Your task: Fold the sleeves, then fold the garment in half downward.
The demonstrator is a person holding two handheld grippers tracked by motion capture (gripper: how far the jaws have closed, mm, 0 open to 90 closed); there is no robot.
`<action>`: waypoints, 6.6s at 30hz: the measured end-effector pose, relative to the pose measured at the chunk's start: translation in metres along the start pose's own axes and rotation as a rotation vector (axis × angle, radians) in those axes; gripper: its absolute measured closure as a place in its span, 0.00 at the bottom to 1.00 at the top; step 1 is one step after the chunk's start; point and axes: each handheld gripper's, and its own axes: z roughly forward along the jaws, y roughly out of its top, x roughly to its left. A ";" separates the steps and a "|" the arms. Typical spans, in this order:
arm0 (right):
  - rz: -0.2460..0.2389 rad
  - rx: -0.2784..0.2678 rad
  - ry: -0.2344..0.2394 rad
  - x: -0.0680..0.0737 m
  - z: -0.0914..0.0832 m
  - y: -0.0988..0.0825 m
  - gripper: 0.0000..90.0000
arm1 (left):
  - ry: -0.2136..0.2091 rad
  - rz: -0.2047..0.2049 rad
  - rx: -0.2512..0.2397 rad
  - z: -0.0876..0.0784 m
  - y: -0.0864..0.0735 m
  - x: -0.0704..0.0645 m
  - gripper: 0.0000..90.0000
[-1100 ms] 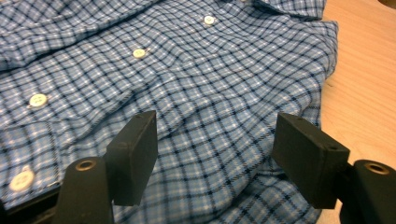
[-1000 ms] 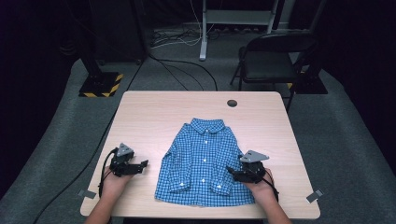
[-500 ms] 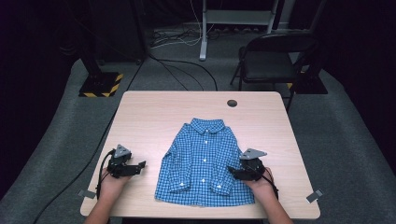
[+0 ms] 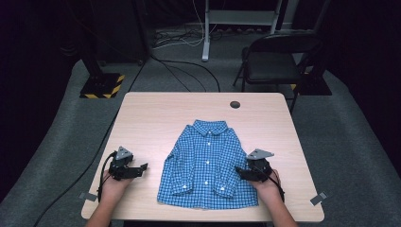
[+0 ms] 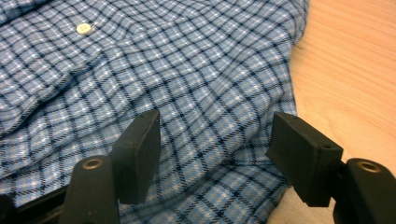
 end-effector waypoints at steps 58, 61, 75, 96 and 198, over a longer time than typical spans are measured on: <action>0.029 -0.061 0.025 0.000 -0.014 -0.011 0.21 | -0.074 0.071 -0.019 0.012 0.015 -0.017 0.21; 0.029 -0.057 0.023 0.001 -0.015 -0.014 0.21 | -0.098 0.078 -0.023 0.014 0.017 -0.020 0.20; 0.053 -0.055 0.003 -0.001 -0.022 -0.020 0.20 | -0.165 0.148 -0.016 0.023 0.024 -0.033 0.20; 0.105 -0.055 -0.062 -0.010 -0.032 -0.030 0.20 | -0.247 0.228 -0.025 0.030 0.031 -0.053 0.21; 0.139 -0.119 0.000 -0.001 -0.023 0.017 0.14 | -0.266 0.118 -0.141 0.038 0.084 -0.066 0.20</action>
